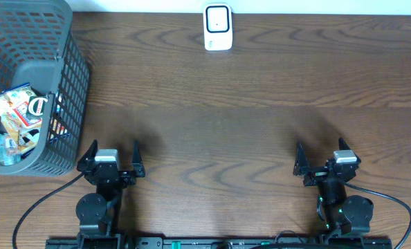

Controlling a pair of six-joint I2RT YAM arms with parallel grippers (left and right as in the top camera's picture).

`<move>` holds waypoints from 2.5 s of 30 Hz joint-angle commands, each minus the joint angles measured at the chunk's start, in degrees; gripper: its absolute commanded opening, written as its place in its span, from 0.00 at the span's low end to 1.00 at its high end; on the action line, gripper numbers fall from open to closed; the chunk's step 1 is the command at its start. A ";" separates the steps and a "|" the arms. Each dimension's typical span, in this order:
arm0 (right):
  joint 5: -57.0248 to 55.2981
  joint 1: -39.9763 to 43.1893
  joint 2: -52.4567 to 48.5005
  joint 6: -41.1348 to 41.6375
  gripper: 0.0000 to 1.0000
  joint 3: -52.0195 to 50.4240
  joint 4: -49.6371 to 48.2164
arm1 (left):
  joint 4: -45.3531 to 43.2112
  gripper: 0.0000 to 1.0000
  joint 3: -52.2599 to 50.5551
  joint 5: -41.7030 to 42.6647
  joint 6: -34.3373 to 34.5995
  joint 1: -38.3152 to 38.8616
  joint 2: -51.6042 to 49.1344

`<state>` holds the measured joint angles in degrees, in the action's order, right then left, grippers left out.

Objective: Scan the item barcode

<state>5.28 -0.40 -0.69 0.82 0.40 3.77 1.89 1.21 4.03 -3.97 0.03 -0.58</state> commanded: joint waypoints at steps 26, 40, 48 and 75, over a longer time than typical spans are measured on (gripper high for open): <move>-0.63 -0.44 0.26 0.22 0.99 -0.04 0.28 | -22.12 0.98 2.84 27.04 43.04 -0.24 -0.66; -0.63 -0.44 0.26 0.22 0.99 -0.04 0.28 | 18.75 0.98 47.45 22.77 20.02 -0.24 -35.89; -0.63 -0.44 0.26 0.20 0.99 -0.04 0.28 | 43.95 0.98 79.32 22.71 12.33 -0.24 -58.36; -0.63 -0.44 0.26 0.22 0.99 -0.04 0.28 | 66.42 0.98 128.02 25.55 16.55 -36.50 -98.42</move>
<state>5.06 -0.40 -0.71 0.82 0.40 3.79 68.03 127.59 31.16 12.23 -34.06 -98.76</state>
